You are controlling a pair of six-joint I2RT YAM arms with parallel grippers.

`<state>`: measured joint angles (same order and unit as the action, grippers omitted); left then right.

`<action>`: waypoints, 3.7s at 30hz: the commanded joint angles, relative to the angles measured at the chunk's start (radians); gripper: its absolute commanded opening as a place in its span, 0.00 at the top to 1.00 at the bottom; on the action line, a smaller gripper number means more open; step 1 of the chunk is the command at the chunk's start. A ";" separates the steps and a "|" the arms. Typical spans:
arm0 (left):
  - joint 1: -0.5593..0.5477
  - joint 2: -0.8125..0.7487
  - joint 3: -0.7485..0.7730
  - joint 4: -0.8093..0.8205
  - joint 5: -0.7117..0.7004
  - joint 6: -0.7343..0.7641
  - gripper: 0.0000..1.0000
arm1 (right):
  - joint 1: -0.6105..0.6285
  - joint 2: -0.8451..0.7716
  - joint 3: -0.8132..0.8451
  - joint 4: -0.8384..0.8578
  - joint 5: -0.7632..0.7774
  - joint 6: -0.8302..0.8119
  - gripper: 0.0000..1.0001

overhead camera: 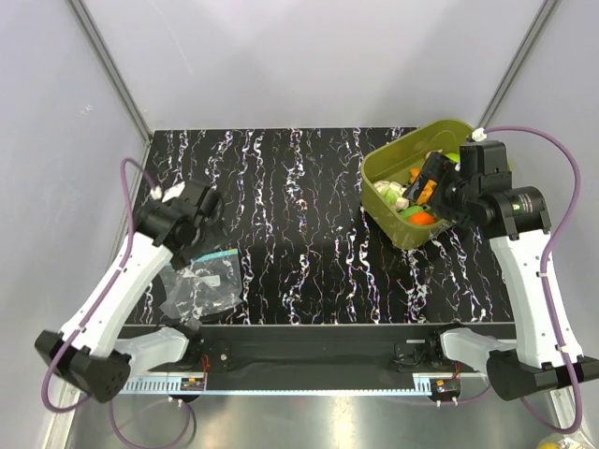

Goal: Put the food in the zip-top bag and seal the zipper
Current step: Pick up the zipper food storage bag at the center of the board.

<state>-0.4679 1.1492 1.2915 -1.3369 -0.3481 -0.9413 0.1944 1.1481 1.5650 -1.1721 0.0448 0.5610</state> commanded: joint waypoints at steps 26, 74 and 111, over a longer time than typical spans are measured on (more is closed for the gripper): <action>0.385 0.383 -0.350 0.291 0.075 -0.019 0.10 | -0.001 0.013 -0.005 0.114 -0.180 0.027 0.00; -0.133 0.153 -0.104 0.998 1.017 0.719 1.00 | 0.122 0.366 -0.083 0.519 -1.002 -0.127 0.79; -0.101 0.510 0.359 0.792 0.744 -0.137 0.28 | 0.237 0.299 0.035 0.304 -0.339 -0.369 1.00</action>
<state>-0.5716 1.6554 1.5776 -0.5892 0.3840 -0.9432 0.4072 1.4769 1.5734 -0.8837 -0.3828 0.2344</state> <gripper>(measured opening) 0.730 0.014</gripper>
